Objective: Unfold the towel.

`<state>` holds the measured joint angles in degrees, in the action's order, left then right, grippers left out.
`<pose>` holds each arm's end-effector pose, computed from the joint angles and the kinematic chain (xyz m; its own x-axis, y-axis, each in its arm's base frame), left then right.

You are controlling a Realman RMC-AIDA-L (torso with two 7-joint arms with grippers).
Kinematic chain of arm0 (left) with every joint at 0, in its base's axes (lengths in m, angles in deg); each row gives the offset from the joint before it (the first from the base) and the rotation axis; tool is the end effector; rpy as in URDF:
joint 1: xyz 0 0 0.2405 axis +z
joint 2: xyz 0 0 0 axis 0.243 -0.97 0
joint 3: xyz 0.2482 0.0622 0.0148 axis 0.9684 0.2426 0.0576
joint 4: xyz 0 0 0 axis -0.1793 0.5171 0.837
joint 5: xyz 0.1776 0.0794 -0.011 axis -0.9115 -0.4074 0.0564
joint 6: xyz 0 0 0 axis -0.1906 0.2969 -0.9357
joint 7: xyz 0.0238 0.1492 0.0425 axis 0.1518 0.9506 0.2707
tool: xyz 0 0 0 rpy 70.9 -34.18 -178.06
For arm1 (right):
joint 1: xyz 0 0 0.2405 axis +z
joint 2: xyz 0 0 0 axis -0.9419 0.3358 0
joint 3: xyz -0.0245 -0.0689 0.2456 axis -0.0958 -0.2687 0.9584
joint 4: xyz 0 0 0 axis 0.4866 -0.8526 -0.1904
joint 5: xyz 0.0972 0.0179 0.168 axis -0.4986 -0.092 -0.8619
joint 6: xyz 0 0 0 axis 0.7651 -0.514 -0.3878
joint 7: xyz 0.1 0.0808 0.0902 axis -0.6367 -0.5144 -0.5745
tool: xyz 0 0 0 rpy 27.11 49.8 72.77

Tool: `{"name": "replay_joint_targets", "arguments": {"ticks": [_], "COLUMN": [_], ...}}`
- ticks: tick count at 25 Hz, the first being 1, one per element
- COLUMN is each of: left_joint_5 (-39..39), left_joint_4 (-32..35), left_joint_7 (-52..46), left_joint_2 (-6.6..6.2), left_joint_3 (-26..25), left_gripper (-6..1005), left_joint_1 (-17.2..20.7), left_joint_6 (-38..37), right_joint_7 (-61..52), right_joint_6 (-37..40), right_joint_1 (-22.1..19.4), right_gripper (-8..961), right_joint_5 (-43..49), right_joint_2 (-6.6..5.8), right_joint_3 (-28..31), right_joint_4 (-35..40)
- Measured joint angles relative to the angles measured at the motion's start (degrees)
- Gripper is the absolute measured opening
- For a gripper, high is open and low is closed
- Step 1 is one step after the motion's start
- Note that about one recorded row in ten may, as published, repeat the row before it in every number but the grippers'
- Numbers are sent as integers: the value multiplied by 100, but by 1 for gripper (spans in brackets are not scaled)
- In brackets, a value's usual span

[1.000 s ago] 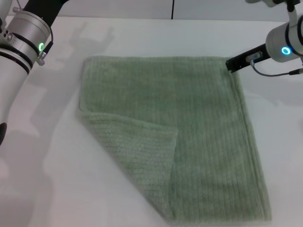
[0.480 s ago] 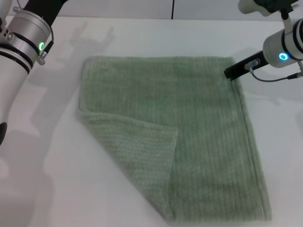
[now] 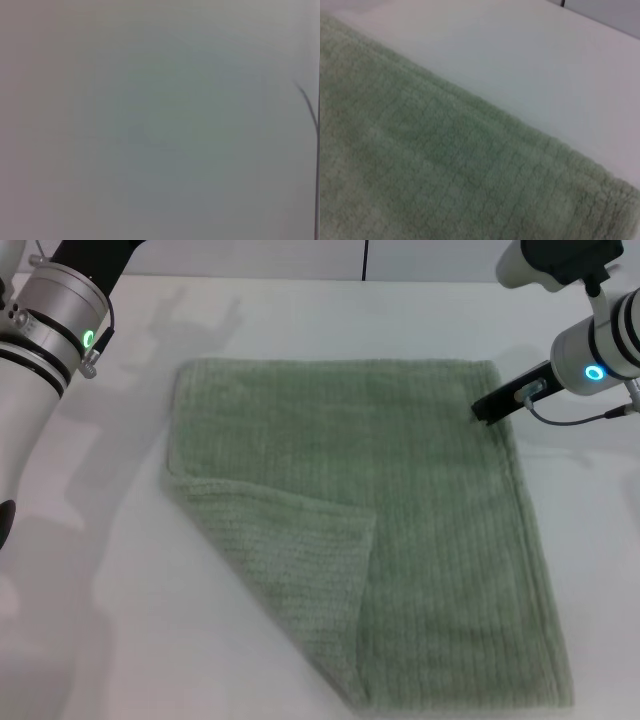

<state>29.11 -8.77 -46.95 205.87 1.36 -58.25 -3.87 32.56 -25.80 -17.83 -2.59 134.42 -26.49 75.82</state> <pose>-0.2255 0.4303 0.0120 0.5883 -0.1347 0.7973 0.7368 -0.3169 -0.5972 0.2172 0.4269 -0.0497 0.7058 -0.7076 0.0354 -0.5818 -0.6074 -0.5409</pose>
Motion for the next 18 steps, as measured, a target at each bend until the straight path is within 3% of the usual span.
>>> {"name": "replay_joint_targets", "arguments": {"ticks": [18], "left_joint_5": [-20], "left_joint_4": [-2], "left_joint_7": [-47], "left_joint_2": [0], "left_joint_3": [41], "left_gripper": [848], "left_joint_1": [24], "left_joint_6": [-19], "right_joint_7": [161], "right_joint_6": [130], "right_joint_1": [11], "right_gripper": [-1], "right_joint_5": [1], "right_joint_2": [29], "right_joint_3": [-1], "right_joint_4": [-166]}}
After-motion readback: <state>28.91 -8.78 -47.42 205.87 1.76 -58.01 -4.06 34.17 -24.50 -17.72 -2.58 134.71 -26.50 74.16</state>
